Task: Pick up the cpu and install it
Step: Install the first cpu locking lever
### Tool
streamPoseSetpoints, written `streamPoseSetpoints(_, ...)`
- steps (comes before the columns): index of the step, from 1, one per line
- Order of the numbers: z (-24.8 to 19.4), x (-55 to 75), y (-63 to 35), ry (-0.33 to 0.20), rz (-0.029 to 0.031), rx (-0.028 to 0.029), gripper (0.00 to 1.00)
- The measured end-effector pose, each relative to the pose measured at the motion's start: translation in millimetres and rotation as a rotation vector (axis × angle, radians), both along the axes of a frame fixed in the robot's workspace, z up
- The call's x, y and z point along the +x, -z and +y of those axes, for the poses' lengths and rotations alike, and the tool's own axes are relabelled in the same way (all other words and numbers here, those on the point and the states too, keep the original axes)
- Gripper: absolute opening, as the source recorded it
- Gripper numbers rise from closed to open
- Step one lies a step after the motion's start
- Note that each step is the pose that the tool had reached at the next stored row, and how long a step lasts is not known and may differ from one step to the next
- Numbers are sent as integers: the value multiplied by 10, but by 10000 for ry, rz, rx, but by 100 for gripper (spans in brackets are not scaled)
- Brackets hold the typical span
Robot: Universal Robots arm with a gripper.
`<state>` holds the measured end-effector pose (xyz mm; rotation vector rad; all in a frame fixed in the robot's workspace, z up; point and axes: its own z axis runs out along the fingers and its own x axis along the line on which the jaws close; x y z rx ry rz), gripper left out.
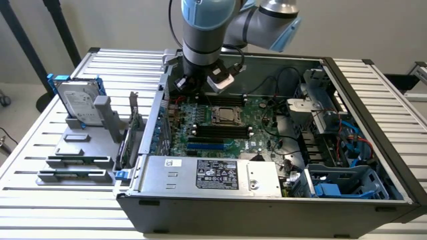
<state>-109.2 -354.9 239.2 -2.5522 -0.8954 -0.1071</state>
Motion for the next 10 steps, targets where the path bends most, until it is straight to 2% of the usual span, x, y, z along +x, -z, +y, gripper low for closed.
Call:
streamPoseSetpoints(2,5,0,1,85,-2,12,11)
streamPoseSetpoints(4,9,1,0,154,-3,51,11)
streamPoseSetpoints(10,13,20,0,237,-1,227,11)
